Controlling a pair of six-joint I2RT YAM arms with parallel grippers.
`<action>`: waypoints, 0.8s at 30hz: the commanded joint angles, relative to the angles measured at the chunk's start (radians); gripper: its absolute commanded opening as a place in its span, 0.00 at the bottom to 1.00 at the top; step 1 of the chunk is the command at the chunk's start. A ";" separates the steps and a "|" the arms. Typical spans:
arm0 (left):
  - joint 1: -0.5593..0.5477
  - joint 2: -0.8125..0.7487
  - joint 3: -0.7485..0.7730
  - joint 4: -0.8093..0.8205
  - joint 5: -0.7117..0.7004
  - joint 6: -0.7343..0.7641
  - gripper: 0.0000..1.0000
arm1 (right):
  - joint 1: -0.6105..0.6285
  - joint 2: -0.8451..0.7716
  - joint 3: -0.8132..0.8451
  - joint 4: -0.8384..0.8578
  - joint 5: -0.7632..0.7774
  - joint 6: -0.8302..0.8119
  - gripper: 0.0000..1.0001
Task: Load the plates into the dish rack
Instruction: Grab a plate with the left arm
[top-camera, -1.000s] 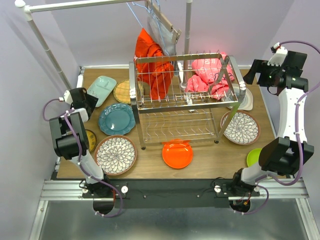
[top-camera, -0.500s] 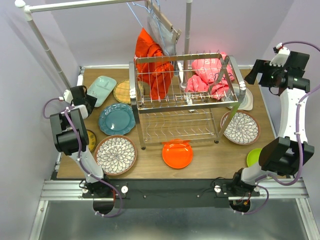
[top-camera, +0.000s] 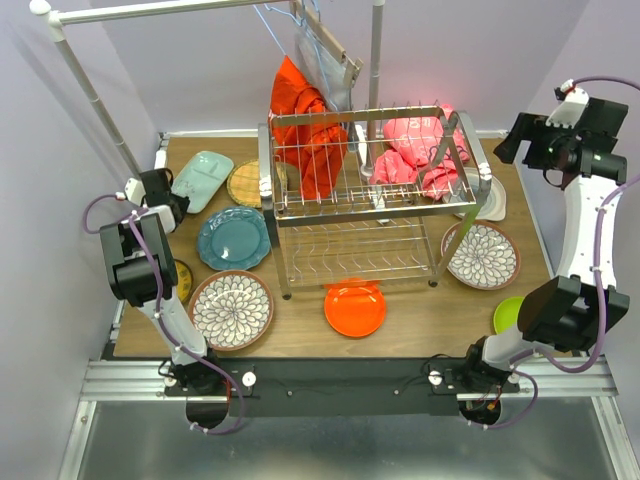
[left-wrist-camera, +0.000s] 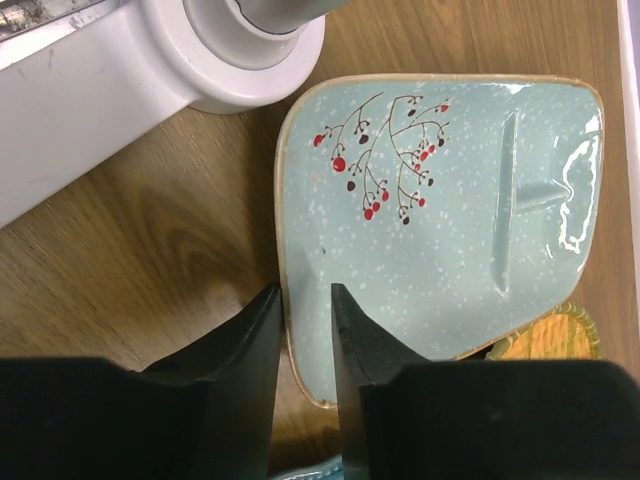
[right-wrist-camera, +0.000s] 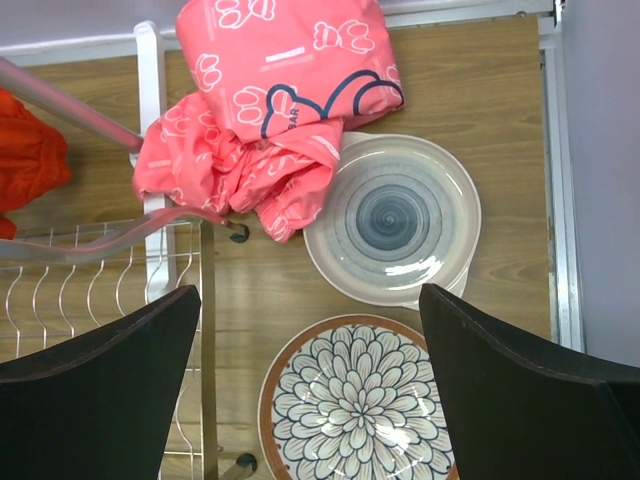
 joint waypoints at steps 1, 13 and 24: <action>-0.006 0.016 0.018 0.007 -0.030 0.023 0.27 | -0.014 -0.027 0.048 -0.007 -0.023 0.018 1.00; -0.006 -0.047 -0.066 0.123 0.047 0.017 0.00 | -0.018 -0.025 0.114 -0.028 -0.029 0.024 1.00; -0.004 -0.185 -0.261 0.200 0.061 -0.070 0.00 | -0.020 -0.025 0.126 -0.034 -0.048 0.033 1.00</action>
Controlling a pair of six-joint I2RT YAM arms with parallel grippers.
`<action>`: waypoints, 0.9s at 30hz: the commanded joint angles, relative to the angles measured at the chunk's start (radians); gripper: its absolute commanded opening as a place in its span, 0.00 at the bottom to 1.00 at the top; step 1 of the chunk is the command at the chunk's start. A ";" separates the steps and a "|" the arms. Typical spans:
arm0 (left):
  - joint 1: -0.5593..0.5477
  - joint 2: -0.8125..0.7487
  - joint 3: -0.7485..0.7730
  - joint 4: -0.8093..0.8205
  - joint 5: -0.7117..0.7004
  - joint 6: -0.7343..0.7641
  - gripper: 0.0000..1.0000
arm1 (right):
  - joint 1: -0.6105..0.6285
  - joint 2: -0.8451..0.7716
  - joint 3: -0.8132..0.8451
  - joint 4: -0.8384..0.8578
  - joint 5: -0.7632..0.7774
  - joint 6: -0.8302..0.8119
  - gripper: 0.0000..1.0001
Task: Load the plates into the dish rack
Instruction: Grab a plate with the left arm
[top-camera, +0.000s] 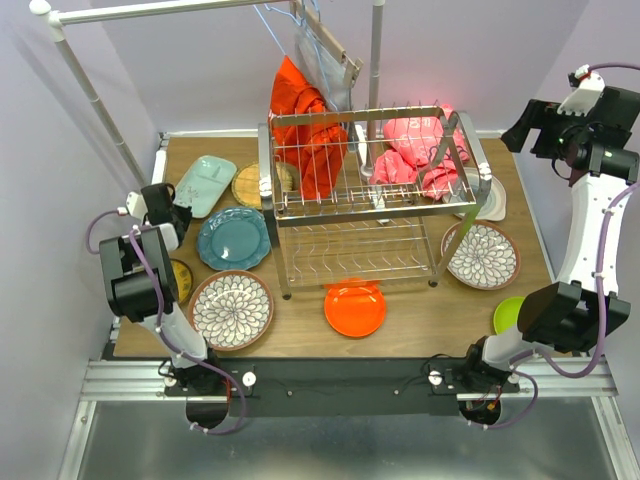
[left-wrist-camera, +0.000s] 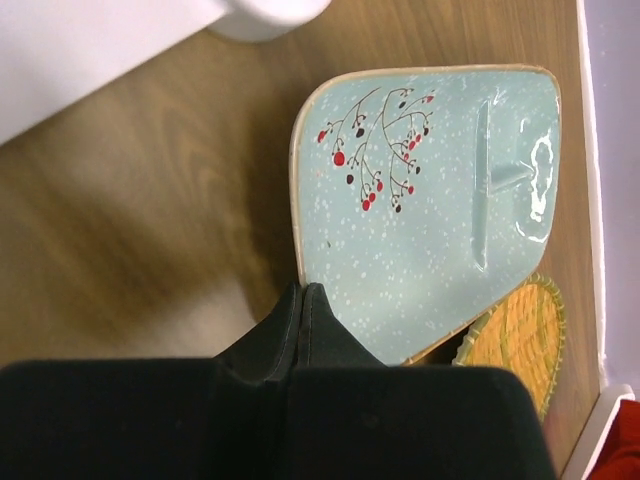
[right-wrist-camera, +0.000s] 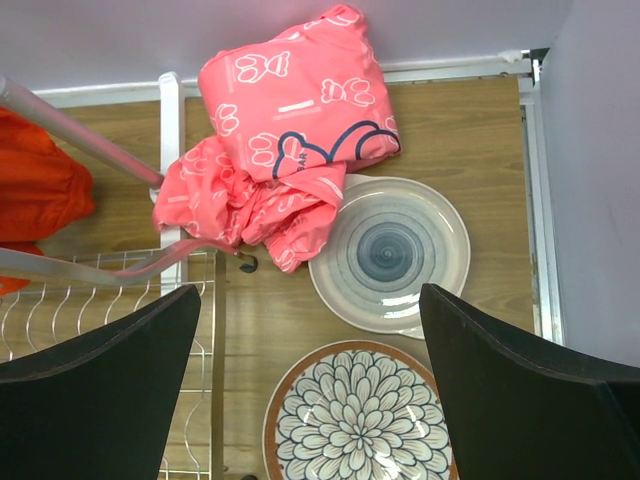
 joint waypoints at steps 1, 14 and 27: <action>-0.003 -0.121 -0.103 0.052 0.007 -0.034 0.00 | -0.011 -0.019 0.026 -0.028 -0.031 0.012 1.00; -0.003 -0.136 -0.200 0.074 0.009 -0.077 0.19 | -0.011 -0.019 0.024 -0.027 -0.046 0.014 1.00; -0.003 -0.093 -0.136 0.014 0.024 -0.080 0.44 | -0.013 -0.012 0.057 -0.030 -0.047 0.026 1.00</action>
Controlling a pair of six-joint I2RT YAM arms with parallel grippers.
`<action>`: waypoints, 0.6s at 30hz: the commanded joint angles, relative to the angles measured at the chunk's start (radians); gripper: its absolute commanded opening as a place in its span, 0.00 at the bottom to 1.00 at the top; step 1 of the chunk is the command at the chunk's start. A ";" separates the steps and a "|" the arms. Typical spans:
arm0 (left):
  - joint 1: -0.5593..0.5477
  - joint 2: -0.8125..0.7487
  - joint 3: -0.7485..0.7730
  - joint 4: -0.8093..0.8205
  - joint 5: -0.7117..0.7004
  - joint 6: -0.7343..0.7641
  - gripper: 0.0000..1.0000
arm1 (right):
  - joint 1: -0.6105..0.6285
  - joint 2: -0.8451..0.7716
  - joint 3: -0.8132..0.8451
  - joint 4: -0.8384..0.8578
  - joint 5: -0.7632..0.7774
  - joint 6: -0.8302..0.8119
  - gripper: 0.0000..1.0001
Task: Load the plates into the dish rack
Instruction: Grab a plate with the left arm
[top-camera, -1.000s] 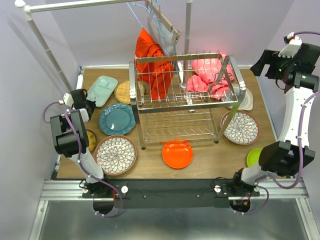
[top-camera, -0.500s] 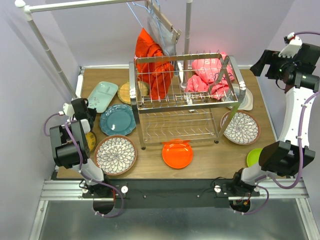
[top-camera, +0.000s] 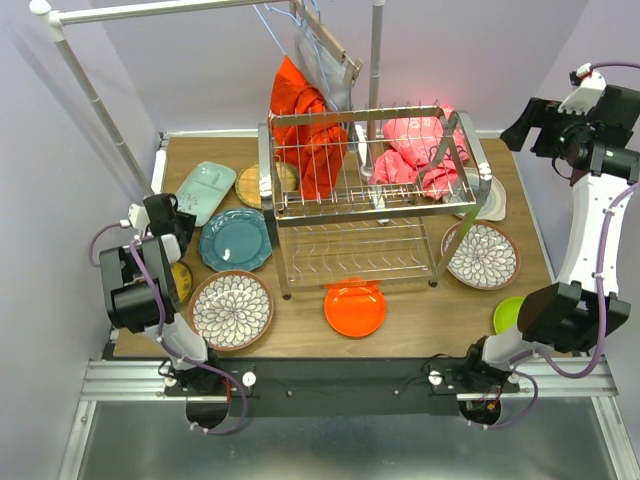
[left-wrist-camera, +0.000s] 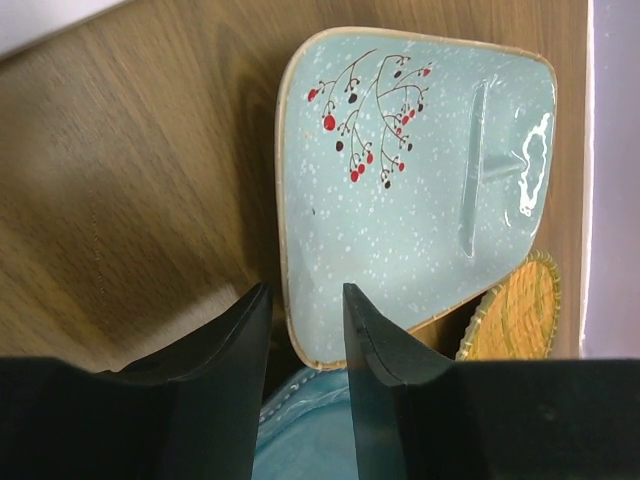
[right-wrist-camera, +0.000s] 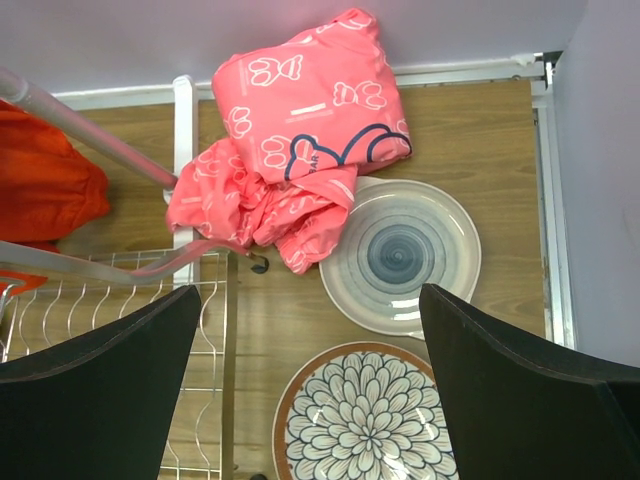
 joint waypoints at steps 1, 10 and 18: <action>-0.001 0.033 0.047 -0.049 0.009 -0.004 0.44 | -0.009 -0.010 0.053 -0.025 -0.021 0.016 1.00; -0.015 0.164 0.178 -0.141 0.032 -0.037 0.39 | -0.017 -0.007 0.081 -0.027 -0.020 0.022 1.00; -0.020 0.144 0.147 -0.103 0.020 -0.044 0.00 | -0.022 -0.010 0.096 -0.036 -0.026 0.024 1.00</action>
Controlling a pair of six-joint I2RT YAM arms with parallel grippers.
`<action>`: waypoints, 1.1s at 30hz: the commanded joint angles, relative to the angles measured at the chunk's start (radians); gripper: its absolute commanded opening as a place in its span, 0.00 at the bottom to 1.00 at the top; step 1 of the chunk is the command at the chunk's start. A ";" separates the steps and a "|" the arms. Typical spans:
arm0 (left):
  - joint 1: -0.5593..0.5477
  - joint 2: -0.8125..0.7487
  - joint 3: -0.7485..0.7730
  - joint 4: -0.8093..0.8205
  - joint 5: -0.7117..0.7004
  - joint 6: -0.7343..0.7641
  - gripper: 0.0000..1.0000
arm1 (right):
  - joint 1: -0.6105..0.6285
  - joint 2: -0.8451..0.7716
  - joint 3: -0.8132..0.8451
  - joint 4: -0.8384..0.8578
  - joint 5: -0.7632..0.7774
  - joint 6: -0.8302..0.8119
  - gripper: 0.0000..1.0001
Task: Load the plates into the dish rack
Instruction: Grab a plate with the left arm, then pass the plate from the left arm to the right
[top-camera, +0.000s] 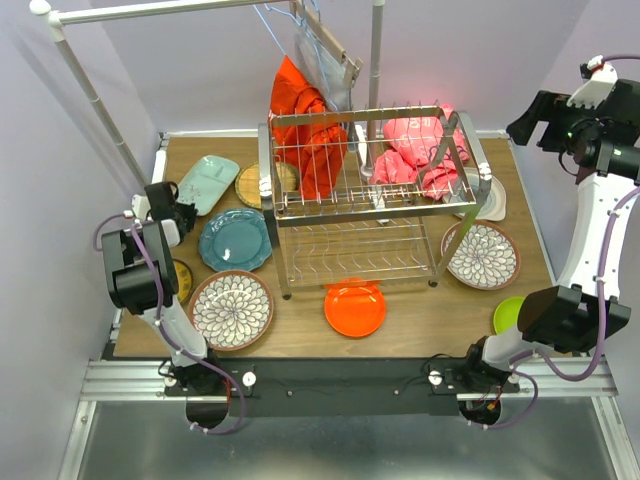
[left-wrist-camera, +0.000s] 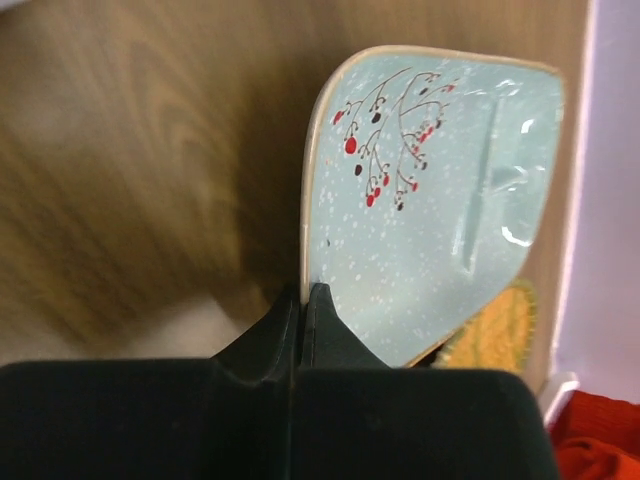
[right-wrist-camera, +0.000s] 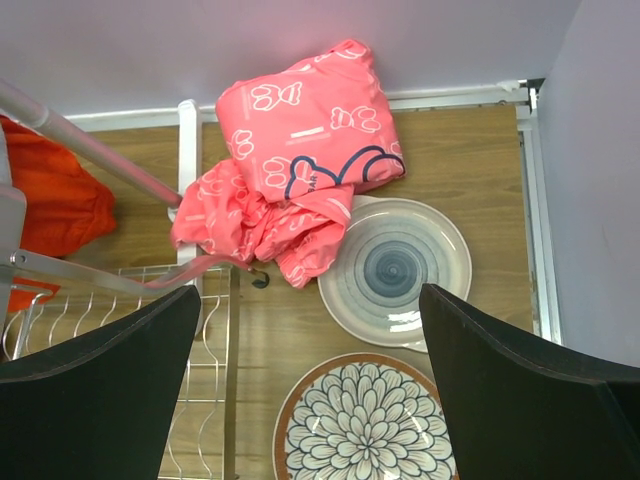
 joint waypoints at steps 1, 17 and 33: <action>-0.009 -0.015 -0.028 -0.009 -0.020 0.020 0.00 | -0.010 -0.007 0.039 -0.027 -0.022 0.008 1.00; 0.089 -0.343 -0.025 0.009 0.120 0.150 0.00 | -0.010 0.014 0.195 -0.097 -0.191 -0.107 1.00; 0.159 -0.694 -0.013 -0.115 0.262 0.172 0.00 | -0.007 0.031 0.223 -0.148 -0.360 -0.207 1.00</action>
